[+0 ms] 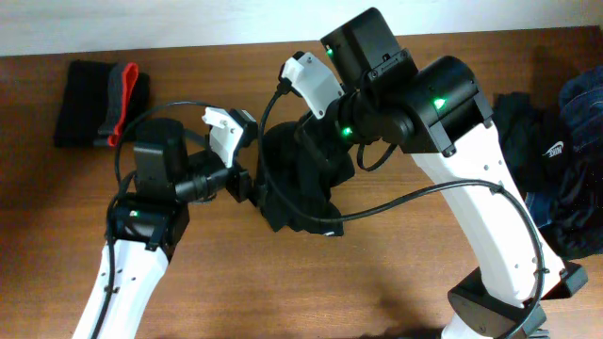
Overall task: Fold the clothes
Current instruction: 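Move left gripper to the hanging pants and grasp them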
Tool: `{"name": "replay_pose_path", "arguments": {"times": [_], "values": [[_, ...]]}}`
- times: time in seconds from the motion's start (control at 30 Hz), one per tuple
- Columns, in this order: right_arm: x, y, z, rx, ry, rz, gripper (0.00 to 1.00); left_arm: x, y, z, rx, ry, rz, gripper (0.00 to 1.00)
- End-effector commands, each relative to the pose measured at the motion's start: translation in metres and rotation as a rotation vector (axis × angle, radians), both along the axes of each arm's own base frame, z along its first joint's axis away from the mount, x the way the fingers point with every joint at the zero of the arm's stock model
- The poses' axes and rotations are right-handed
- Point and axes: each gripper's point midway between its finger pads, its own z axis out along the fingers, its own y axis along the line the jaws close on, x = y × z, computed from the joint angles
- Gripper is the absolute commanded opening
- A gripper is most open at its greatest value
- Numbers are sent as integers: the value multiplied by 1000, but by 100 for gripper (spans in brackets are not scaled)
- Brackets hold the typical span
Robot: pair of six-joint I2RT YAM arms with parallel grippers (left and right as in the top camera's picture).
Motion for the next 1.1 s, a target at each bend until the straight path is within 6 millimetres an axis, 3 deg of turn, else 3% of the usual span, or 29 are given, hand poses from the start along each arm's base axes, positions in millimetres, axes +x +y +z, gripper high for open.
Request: {"name": "replay_pose_path", "arguments": {"times": [0.0,0.2,0.23,0.3,0.33,0.4,0.47,0.77,1.07], "values": [[-16,11,14,70,9,71,4,11,3,0,22,-12,38,99],[-26,16,16,100,33,129,4,15,4,4,23,-39,52,99],[-26,16,16,100,34,129,4,16,4,4,22,-42,52,94],[-27,16,15,93,31,135,4,17,3,7,19,-55,52,63],[-28,15,14,85,27,148,4,17,3,9,16,-67,53,42],[-29,13,12,74,31,146,4,18,3,16,9,-96,54,25],[-30,11,10,60,32,157,4,19,3,25,0,-134,56,17],[-20,-13,-5,-86,0,80,4,13,8,59,-19,-257,81,11],[7,-57,-14,-326,-111,-73,7,10,17,79,-12,-334,135,9]]}}
